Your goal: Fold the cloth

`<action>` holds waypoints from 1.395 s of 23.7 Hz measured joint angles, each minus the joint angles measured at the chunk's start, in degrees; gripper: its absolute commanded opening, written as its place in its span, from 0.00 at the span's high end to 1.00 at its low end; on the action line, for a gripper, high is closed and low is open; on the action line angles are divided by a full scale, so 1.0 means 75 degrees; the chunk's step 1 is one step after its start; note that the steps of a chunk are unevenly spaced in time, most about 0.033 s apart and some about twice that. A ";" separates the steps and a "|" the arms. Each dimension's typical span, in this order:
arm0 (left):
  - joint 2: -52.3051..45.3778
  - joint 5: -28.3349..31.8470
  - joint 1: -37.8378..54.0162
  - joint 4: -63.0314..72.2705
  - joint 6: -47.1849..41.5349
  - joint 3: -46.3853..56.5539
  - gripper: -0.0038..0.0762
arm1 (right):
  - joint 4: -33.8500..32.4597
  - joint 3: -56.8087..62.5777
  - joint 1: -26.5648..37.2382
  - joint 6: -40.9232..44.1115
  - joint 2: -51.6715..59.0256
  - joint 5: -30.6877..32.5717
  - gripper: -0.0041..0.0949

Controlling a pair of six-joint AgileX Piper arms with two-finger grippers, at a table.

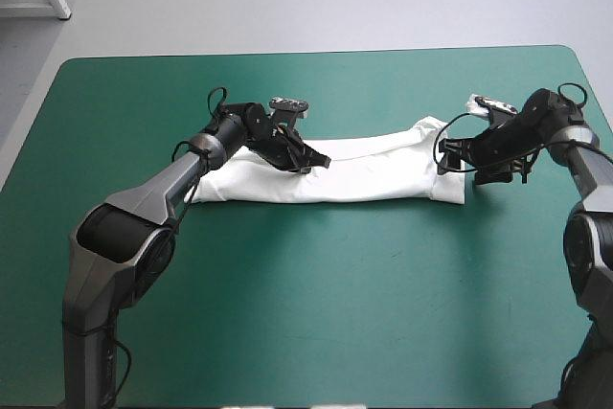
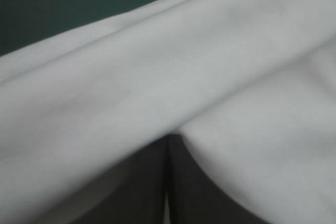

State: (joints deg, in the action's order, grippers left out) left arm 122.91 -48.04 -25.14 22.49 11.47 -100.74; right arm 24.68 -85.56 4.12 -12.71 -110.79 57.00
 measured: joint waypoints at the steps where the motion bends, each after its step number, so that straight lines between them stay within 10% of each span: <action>1: 0.0015 0.0027 -0.0030 -0.0008 0.0000 -0.0015 0.96 | 0.0029 0.0000 0.0000 -0.0020 -0.0087 -0.0046 0.24; 7: 0.0033 0.0139 -0.0074 0.0025 0.0025 -0.0016 0.96 | 0.1371 -0.0168 -0.0009 -0.0651 -0.0471 -0.0270 0.40; 12: 0.0033 0.0139 -0.0074 0.0041 0.0049 -0.0016 0.96 | 0.1582 -0.0161 -0.0236 -0.0689 -0.0649 -0.0327 0.97; 33: 0.0109 0.0096 -0.0074 0.0125 0.0051 -0.0041 0.96 | 0.2029 -0.2414 -0.1563 0.0817 0.0521 0.0385 0.97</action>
State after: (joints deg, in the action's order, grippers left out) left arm 123.73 -47.32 -25.70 23.43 11.85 -101.05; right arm 39.90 -103.66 -7.60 -6.58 -106.88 59.89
